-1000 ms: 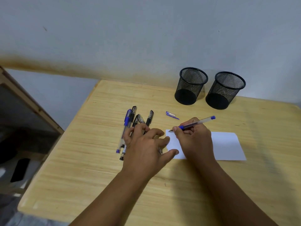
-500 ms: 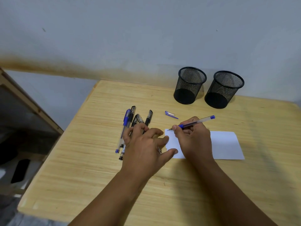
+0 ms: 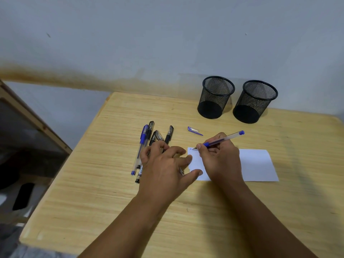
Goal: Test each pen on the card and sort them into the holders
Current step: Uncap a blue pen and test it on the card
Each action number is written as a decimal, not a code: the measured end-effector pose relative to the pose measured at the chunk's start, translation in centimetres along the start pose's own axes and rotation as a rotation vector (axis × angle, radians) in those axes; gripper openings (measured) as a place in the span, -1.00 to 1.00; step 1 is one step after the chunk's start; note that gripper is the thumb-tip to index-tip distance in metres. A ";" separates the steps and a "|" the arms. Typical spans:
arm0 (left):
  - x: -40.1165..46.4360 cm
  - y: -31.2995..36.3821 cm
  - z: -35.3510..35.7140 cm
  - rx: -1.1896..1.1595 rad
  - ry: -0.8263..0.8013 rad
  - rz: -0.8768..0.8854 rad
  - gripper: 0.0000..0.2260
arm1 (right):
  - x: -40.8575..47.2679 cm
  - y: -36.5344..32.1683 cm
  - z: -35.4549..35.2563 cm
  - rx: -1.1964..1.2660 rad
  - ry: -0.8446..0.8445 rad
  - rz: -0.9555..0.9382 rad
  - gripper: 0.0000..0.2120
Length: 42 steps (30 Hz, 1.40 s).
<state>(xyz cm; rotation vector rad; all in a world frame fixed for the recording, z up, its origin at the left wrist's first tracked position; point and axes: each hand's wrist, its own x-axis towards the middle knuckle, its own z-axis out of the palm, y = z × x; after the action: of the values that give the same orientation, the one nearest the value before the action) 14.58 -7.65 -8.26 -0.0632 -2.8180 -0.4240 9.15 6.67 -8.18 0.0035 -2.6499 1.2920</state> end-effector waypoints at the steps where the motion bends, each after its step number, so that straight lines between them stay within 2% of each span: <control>1: 0.0 0.0 0.0 0.001 -0.004 -0.003 -0.63 | 0.0 0.1 0.0 0.002 -0.003 0.000 -0.81; 18: 0.0 0.1 -0.2 0.019 -0.007 -0.010 -0.66 | -0.2 -0.4 -0.2 0.037 0.023 0.011 -0.81; 32: 0.0 0.0 -0.2 0.007 -0.001 -0.014 -0.64 | -0.1 -0.5 -0.4 0.027 -0.028 0.049 -0.80; 39: 0.0 0.1 -0.1 -0.005 0.005 -0.013 -0.64 | -0.2 -0.4 -0.6 0.064 -0.049 0.053 -0.79; 42: 0.0 0.2 -0.1 0.000 0.010 -0.017 -0.65 | -0.2 -0.4 -0.9 0.129 -0.003 0.102 -0.82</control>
<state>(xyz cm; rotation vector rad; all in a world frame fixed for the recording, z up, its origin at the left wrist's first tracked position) 14.67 -7.53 -8.13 -0.0368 -2.8110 -0.4266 9.52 7.11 -7.39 -0.1132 -2.5951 1.4943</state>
